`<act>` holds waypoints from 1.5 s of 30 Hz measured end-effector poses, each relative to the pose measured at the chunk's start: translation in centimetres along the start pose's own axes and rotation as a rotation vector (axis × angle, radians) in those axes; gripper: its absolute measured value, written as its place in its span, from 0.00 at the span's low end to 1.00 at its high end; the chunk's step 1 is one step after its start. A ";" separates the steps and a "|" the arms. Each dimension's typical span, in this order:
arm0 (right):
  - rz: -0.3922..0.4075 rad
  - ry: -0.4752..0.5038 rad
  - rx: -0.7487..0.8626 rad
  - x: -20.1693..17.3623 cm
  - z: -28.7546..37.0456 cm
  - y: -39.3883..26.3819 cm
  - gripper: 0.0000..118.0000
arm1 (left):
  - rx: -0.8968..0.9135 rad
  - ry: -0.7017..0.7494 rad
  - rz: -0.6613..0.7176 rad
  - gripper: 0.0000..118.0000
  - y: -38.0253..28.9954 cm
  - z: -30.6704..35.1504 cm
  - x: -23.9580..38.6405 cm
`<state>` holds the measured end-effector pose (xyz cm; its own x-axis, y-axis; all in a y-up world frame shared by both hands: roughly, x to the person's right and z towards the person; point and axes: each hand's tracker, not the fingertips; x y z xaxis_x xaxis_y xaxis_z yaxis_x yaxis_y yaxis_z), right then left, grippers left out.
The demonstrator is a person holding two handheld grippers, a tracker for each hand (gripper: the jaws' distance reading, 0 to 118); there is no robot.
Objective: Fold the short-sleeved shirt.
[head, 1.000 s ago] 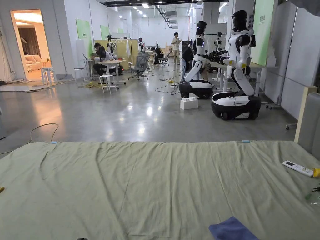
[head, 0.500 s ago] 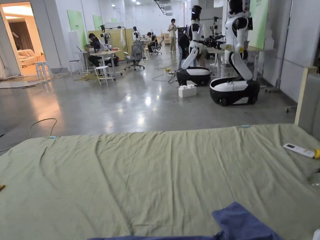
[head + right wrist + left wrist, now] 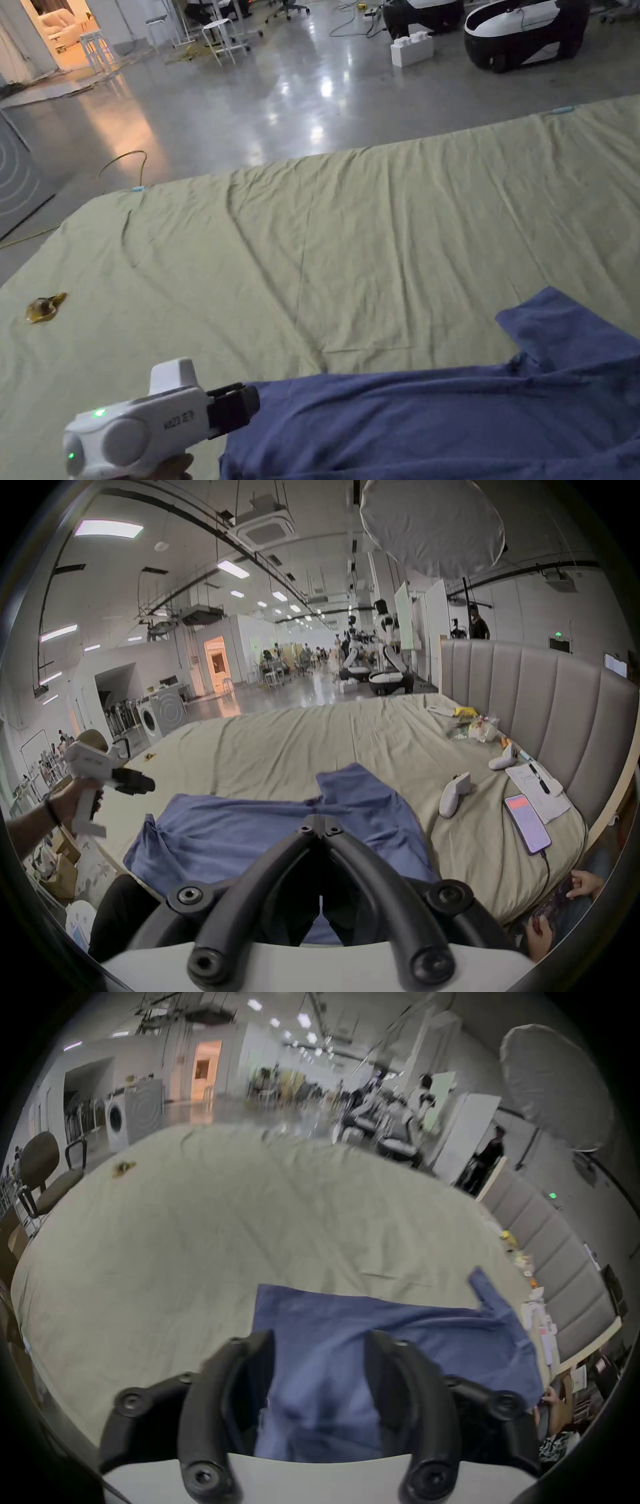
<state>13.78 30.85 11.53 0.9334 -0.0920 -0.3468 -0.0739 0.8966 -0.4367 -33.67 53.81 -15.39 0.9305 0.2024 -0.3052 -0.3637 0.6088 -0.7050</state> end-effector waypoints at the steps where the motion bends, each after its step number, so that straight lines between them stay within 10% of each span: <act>1: 0.016 -0.008 -0.001 0.1 0.1 -0.1 0.00 | -0.029 0.021 -0.032 0.51 0.4 -3.2 0.5; 13: 0.026 -0.056 -0.113 1.8 -0.9 -1.6 0.00 | -0.141 0.177 -0.082 0.44 1.4 -18.6 3.4; 16: 0.012 -0.040 -0.127 2.0 -1.5 -1.6 0.00 | -0.146 0.158 -0.125 0.11 0.3 -18.2 5.6; 20: 0.032 -0.008 -0.146 3.2 -5.5 0.6 0.01 | -0.195 0.210 -0.216 0.07 -2.2 -22.2 8.9; 24: 0.070 0.034 -0.288 6.5 -14.3 4.8 0.45 | -0.263 0.217 -0.227 0.07 -1.4 -25.0 9.5; 28: 0.002 0.030 -0.480 10.4 -25.1 7.1 0.50 | -0.306 0.202 -0.207 0.07 -0.7 -25.8 8.9; 30: 0.093 -0.055 -0.571 11.5 -30.0 7.0 0.57 | -0.305 0.215 -0.185 0.07 -0.1 -26.1 8.4; 34: 0.053 -0.176 -0.710 13.7 -35.7 5.0 0.56 | -0.330 0.214 -0.192 0.07 0.1 -26.5 8.9; 40: 0.013 -0.141 -0.659 12.7 -34.3 3.5 0.01 | -0.263 0.232 -0.242 0.07 -2.6 -24.3 10.9; 45: 0.034 -0.118 -0.611 11.4 -31.8 4.3 0.01 | -0.120 0.175 -0.265 0.06 -3.5 -15.9 11.5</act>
<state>12.95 19.89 -20.66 0.9568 0.0121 -0.2906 -0.2598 0.4849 -0.8351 -22.36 41.80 -26.61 0.9757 -0.0919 -0.1990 -0.1221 0.5263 -0.8415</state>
